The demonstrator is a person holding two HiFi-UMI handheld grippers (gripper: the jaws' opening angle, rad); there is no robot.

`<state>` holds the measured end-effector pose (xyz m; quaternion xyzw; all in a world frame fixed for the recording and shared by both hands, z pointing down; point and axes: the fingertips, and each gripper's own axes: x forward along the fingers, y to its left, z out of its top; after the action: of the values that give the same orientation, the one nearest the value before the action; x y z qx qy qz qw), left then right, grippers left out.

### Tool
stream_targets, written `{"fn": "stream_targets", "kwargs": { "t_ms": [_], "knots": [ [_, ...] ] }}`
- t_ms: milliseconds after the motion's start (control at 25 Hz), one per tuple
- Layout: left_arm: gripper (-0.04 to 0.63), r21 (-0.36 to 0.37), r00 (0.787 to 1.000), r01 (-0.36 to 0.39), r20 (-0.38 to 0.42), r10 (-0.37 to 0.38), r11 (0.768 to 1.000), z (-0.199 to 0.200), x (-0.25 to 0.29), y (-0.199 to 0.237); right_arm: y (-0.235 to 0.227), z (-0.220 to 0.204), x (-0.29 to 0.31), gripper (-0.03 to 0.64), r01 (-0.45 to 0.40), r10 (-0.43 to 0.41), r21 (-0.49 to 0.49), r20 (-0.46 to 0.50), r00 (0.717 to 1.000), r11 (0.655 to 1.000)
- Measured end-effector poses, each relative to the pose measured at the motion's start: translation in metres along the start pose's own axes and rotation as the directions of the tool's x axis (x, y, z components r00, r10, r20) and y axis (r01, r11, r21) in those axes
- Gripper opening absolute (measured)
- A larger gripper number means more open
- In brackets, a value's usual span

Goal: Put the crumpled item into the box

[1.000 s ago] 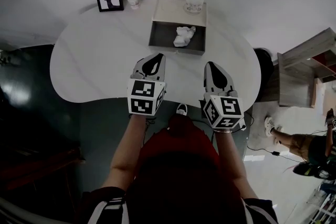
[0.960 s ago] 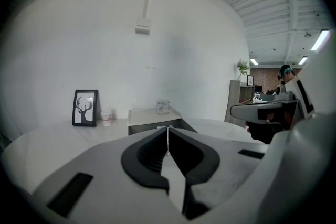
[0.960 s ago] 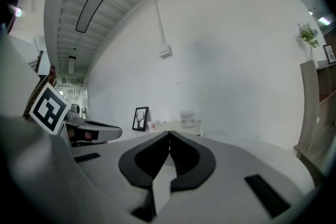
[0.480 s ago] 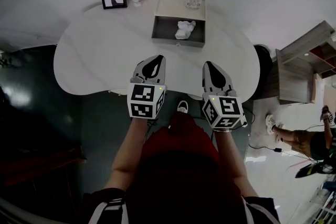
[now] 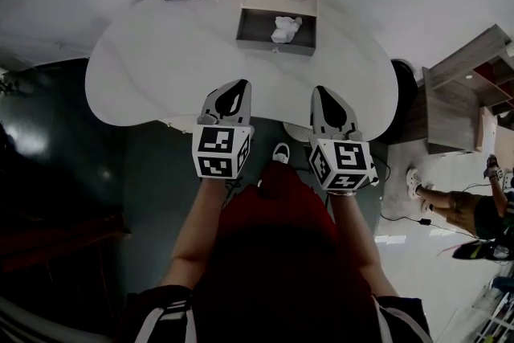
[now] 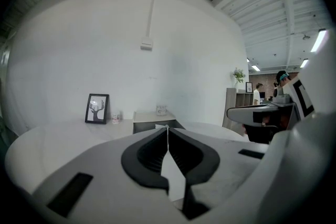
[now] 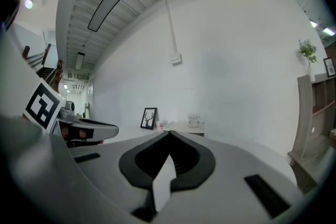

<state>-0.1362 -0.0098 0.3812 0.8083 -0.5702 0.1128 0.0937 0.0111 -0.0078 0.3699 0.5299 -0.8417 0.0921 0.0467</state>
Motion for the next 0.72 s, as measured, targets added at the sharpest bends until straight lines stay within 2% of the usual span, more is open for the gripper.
{"fn": "stream_targets", "kwargs": {
  "t_ms": [720],
  "knots": [
    [0.029, -0.052, 1.0, -0.001, 0.017, 0.002, 0.999, -0.016, -0.038, -0.013, 0.025, -0.014, -0.032, 0.015, -0.076, 0.076, 0.033, -0.014, 0.997, 0.997]
  ]
}}
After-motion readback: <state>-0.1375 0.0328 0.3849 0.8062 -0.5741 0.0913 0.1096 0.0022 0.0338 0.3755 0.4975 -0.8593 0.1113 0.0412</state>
